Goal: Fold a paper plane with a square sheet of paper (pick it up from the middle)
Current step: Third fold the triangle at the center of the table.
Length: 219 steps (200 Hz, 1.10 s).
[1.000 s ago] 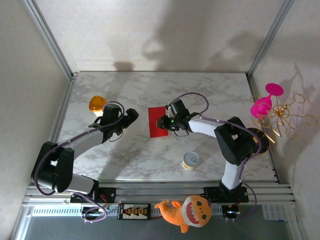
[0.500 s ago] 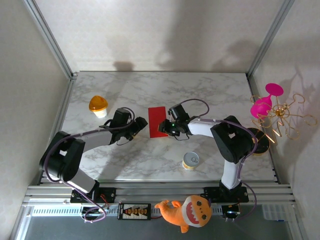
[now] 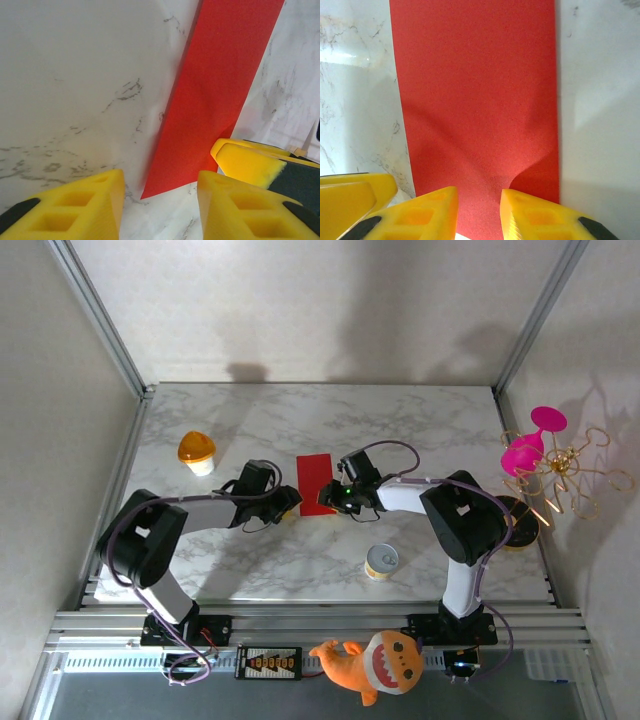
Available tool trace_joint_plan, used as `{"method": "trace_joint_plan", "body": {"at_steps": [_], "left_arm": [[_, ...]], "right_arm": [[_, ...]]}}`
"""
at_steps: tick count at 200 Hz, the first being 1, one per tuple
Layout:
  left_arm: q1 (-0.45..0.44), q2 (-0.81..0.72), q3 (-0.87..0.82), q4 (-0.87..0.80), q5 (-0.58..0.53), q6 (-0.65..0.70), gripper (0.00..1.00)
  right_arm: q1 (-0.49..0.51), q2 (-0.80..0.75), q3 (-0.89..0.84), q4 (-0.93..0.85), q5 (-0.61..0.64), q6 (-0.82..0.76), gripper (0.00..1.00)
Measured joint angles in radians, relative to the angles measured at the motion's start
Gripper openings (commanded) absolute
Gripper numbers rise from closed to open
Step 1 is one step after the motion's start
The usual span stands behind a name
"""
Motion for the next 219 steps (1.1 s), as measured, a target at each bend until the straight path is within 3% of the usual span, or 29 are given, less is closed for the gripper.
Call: {"method": "trace_joint_plan", "body": {"at_steps": [34, 147, 219], "left_arm": [[-0.013, 0.029, 0.018, 0.001, 0.011, 0.001, 0.32], [-0.033, 0.062, 0.054, -0.044, 0.008, 0.056, 0.31], [-0.039, 0.074, 0.053, 0.065, 0.082, 0.044, 0.31]], "right_arm": [[-0.003, 0.0, -0.004, 0.009, -0.007, 0.002, 0.3], [-0.003, 0.0, -0.005, 0.01, -0.007, 0.002, 0.3], [-0.003, 0.0, -0.007, 0.013, -0.007, 0.002, 0.3]]}}
